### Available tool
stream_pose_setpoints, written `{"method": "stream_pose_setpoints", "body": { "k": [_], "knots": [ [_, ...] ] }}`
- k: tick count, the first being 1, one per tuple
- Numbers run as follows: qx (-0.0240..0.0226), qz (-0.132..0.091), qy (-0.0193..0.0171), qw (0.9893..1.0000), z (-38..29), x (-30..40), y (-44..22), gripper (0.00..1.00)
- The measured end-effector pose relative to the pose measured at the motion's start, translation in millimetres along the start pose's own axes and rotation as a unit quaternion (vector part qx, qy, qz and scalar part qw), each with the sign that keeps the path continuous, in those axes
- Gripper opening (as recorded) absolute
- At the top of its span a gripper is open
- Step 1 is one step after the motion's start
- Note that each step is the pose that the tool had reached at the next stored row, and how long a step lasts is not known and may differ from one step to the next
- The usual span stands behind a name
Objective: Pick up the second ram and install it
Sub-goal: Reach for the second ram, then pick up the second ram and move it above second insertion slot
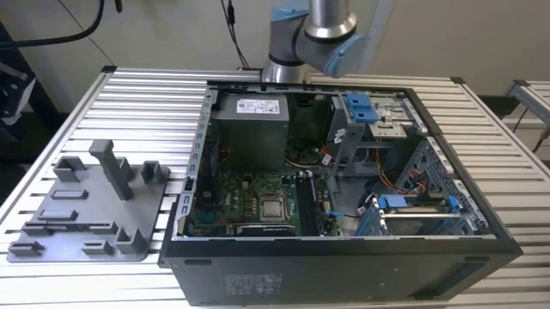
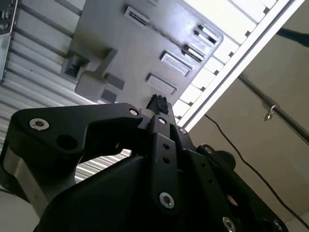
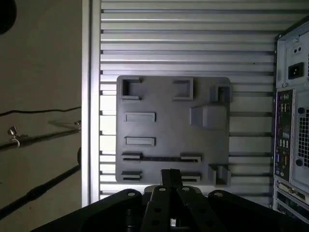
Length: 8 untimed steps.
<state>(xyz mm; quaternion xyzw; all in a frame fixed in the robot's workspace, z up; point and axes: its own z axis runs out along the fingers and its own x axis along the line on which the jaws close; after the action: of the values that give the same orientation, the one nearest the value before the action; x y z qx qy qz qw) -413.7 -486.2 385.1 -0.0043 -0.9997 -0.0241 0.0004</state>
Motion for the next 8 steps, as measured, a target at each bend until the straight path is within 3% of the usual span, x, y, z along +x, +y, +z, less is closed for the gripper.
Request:
{"method": "stream_pose_setpoints", "body": {
  "k": [8],
  "knots": [
    [0.0000, 0.000, 0.0000, 1.0000, 0.2, -0.4, -1.1, 0.11]
  ]
}}
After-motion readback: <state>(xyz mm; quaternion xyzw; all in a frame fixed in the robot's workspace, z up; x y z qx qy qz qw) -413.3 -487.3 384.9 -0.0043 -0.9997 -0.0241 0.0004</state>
